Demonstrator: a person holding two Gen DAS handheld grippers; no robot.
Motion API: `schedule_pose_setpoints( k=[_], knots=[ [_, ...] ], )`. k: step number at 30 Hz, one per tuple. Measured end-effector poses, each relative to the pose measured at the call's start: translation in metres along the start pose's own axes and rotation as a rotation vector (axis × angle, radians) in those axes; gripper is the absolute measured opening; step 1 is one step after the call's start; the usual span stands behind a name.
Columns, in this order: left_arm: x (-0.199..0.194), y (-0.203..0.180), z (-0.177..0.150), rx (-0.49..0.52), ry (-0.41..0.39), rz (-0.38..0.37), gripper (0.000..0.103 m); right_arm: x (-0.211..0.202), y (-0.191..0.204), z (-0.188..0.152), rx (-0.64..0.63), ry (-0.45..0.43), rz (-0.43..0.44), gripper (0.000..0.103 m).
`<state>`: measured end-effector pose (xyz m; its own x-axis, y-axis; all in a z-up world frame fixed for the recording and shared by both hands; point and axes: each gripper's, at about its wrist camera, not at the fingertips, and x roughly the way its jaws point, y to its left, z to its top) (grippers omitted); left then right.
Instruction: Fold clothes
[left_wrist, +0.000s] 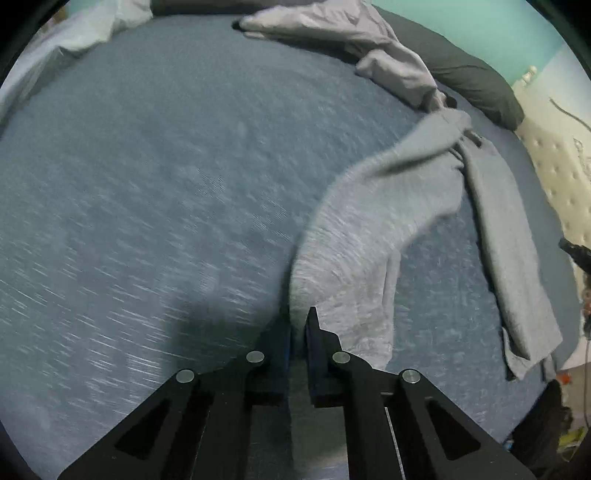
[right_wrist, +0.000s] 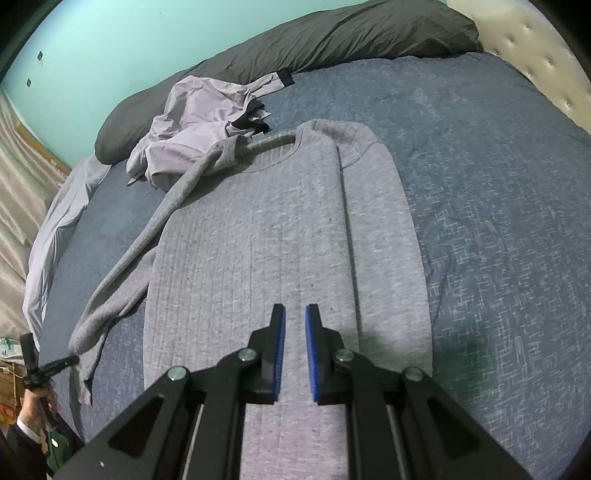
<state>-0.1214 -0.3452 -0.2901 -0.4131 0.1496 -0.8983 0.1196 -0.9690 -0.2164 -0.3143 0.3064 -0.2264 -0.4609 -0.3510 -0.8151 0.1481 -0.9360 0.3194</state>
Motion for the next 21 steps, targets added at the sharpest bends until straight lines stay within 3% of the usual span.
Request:
schedule_pose_setpoints(
  k=[6,11,15,17,21],
  knots=[
    [-0.029,0.039,0.034,-0.042,-0.046,0.123,0.006,0.004,0.002,0.002,-0.008,0.003,0.006,0.01],
    [-0.007,0.036,0.057,-0.041,-0.003,0.216,0.007,0.004,-0.004,0.004,-0.002,0.007,0.003,0.01],
    [0.001,0.02,0.061,-0.037,-0.01,0.207,0.009,-0.003,-0.022,0.003,0.019,0.006,-0.017,0.013],
    [-0.004,0.022,0.06,-0.059,-0.025,0.201,0.015,-0.008,-0.04,0.0,0.041,0.01,-0.03,0.027],
    [-0.021,0.028,0.05,-0.142,-0.049,0.152,0.023,-0.019,-0.079,-0.013,0.094,0.04,-0.05,0.029]
  ],
)
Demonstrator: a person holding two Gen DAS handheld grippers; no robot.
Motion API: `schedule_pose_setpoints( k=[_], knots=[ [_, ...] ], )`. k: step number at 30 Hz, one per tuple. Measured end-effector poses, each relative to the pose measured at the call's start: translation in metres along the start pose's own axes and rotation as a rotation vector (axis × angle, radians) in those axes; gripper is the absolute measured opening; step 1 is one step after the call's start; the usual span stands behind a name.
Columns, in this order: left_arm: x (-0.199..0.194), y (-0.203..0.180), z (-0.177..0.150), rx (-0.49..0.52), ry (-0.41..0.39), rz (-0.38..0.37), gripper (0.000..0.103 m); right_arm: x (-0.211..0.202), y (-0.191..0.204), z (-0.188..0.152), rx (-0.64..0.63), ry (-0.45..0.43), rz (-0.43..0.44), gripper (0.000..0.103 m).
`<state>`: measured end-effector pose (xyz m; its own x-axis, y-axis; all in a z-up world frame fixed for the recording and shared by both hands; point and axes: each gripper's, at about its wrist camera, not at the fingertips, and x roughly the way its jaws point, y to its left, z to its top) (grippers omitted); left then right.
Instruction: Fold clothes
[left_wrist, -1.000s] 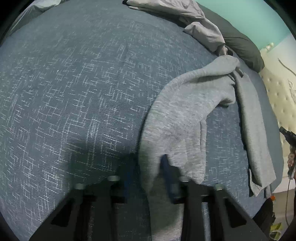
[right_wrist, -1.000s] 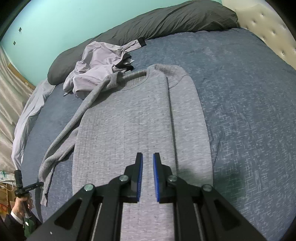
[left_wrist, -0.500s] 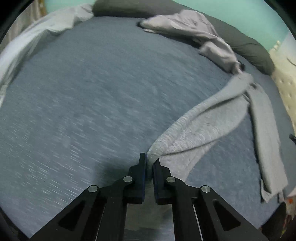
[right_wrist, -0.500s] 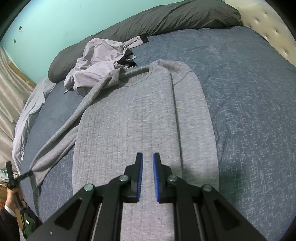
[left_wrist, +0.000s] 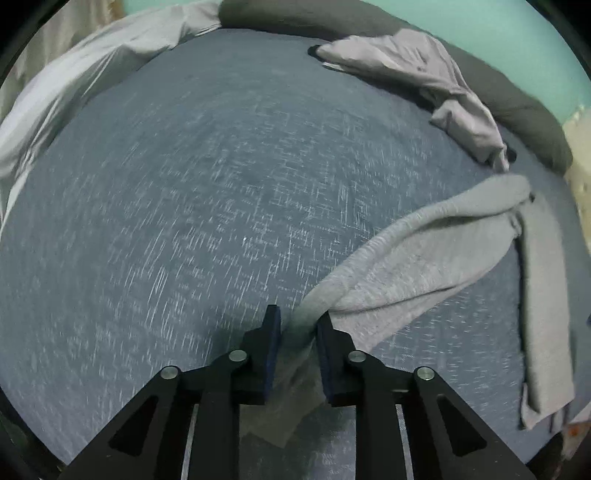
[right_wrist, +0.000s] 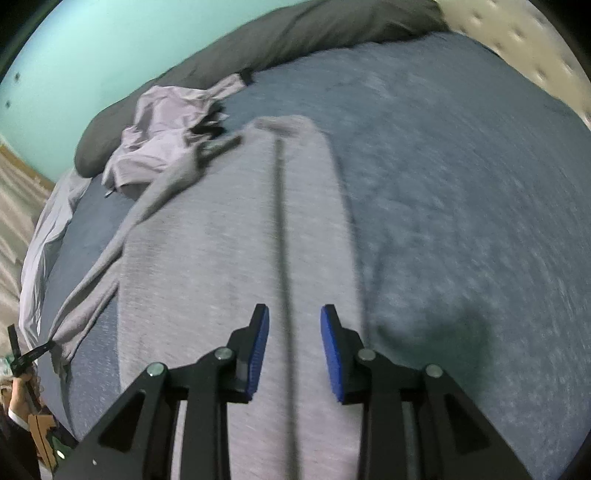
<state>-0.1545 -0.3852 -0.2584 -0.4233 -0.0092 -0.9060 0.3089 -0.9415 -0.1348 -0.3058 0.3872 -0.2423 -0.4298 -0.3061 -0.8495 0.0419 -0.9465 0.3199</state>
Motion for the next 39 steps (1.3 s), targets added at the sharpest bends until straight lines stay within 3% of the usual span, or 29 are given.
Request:
schedule_pose_setpoints(
  k=[8,14,19,21,23,26,34,39],
  knots=[
    [-0.025,0.0,-0.006,-0.02,-0.015,-0.053,0.024,0.002,-0.049,-0.045,0.05,0.165,0.037,0.029],
    [-0.041,-0.012,-0.007,-0.016,-0.034,-0.06,0.024,0.016,-0.044,-0.078,0.047,0.236,0.088,0.029],
    [-0.051,-0.028,-0.008,0.018,-0.033,-0.083,0.025,0.032,-0.037,-0.093,0.022,0.285,0.069,0.029],
    [-0.055,-0.036,-0.011,0.035,-0.033,-0.082,0.025,0.033,-0.034,-0.096,0.018,0.274,0.083,0.026],
    [-0.057,-0.044,-0.012,0.044,-0.032,-0.09,0.026,0.031,-0.028,-0.098,-0.014,0.26,0.084,0.012],
    [-0.058,-0.056,-0.014,0.065,-0.03,-0.1,0.028,0.026,-0.022,-0.1,-0.043,0.239,0.079,0.005],
    [-0.051,-0.097,-0.019,0.124,0.005,-0.145,0.028,-0.012,-0.03,-0.083,-0.086,0.152,0.089,0.003],
    [-0.043,-0.131,-0.028,0.152,0.033,-0.205,0.028,-0.05,-0.046,-0.046,-0.098,0.076,0.053,0.003]
  ],
)
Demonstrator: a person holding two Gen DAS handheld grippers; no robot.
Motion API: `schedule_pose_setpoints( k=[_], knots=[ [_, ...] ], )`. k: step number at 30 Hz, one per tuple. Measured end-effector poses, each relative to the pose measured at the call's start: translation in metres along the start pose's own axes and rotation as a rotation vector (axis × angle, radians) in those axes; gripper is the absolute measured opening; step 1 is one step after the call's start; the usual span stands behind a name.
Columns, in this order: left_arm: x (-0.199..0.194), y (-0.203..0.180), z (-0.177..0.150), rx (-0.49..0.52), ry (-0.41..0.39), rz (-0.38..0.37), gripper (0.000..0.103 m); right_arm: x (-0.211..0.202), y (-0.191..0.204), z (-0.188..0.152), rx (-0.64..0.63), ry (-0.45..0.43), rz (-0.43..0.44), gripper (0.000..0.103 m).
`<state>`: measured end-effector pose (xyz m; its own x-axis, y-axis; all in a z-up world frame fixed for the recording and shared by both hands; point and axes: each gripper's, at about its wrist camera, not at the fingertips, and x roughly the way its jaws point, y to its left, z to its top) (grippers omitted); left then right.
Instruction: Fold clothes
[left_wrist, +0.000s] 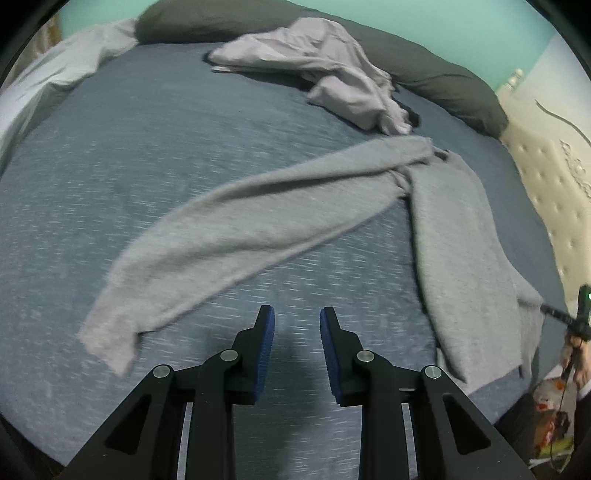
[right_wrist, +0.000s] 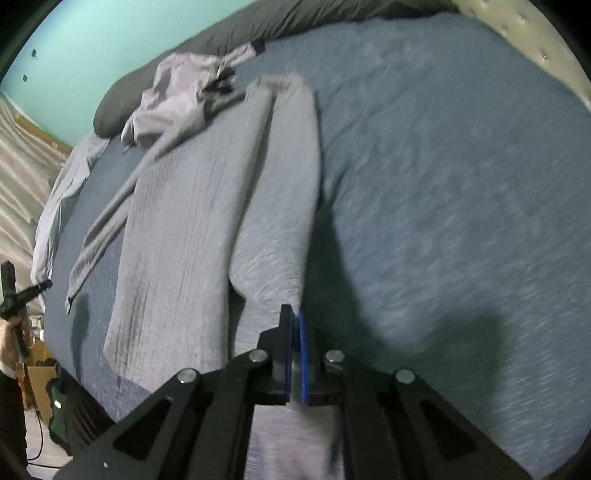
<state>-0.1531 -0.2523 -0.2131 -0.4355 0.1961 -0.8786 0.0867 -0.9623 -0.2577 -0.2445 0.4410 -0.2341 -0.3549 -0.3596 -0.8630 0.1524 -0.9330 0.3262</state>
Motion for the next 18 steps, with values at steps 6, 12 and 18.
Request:
schedule_pose_setpoints(
  k=[6,12,18],
  knots=[
    [0.031,-0.045,-0.008,0.057,0.062,-0.06,0.028,-0.036,-0.029,0.042,-0.023,-0.058,-0.105,0.003],
    [0.058,-0.074,-0.015,0.096,0.108,-0.074,0.028,-0.045,-0.065,0.089,-0.024,-0.093,-0.208,0.003],
    [0.069,-0.086,-0.012,0.106,0.137,-0.069,0.028,-0.061,-0.107,0.132,0.034,-0.156,-0.322,0.003]
  ],
)
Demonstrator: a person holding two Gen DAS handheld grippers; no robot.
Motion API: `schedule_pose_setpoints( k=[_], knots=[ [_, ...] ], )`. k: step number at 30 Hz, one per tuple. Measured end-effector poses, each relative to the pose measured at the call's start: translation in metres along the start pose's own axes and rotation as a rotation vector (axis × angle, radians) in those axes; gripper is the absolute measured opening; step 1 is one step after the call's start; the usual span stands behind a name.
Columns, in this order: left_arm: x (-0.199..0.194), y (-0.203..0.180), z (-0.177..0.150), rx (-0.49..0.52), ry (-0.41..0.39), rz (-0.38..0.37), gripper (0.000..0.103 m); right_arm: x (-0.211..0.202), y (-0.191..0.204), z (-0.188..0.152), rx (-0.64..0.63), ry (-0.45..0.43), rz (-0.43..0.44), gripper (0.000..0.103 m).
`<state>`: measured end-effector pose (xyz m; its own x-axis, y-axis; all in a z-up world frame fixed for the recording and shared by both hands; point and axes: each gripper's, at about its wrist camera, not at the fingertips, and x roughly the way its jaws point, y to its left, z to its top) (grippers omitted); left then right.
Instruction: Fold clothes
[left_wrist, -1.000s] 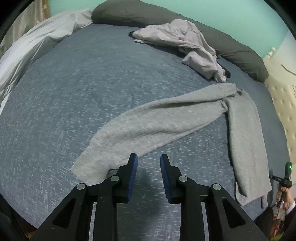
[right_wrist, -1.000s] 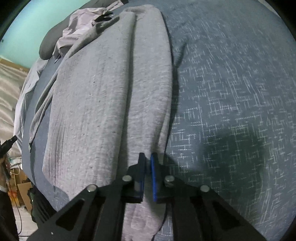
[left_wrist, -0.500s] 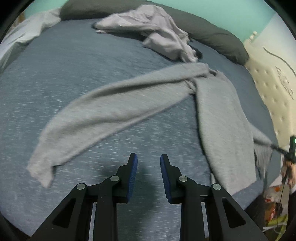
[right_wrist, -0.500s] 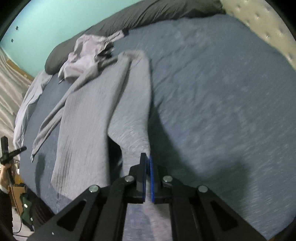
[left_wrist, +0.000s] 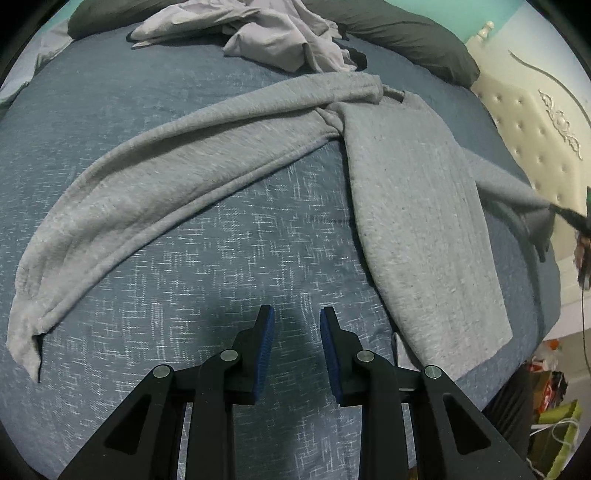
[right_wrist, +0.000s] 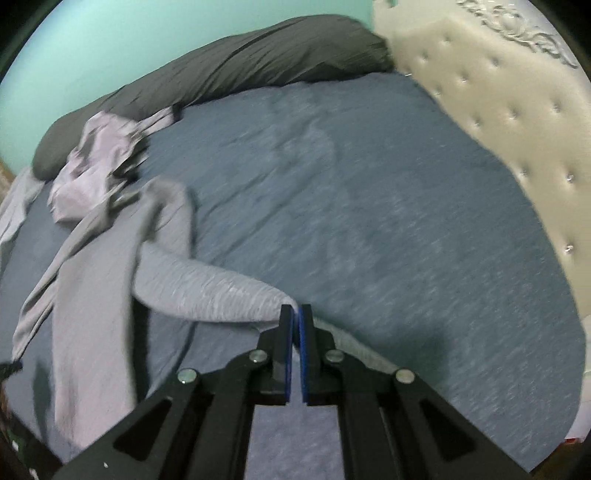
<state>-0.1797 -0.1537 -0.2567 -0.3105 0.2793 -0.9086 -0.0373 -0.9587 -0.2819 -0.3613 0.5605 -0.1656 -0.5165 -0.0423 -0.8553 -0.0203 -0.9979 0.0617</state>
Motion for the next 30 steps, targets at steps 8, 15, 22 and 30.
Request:
schedule_pose_setpoints(
  k=[8,15,22,30],
  knots=[
    [0.025,-0.01,0.002,-0.01,0.041,-0.04,0.028,0.026,-0.048,0.009,0.129,0.017,-0.13,0.003],
    [0.04,-0.03,0.001,0.018,0.068,-0.053,0.028,0.011,-0.026,-0.024,0.086,-0.052,-0.153,0.023],
    [0.036,-0.04,-0.005,-0.023,0.066,-0.112,0.028,0.009,0.039,-0.081,-0.018,0.029,0.089,0.027],
    [0.028,-0.057,-0.017,0.029,0.066,-0.097,0.028,0.036,0.136,-0.14,-0.189,0.2,0.249,0.027]
  ],
)
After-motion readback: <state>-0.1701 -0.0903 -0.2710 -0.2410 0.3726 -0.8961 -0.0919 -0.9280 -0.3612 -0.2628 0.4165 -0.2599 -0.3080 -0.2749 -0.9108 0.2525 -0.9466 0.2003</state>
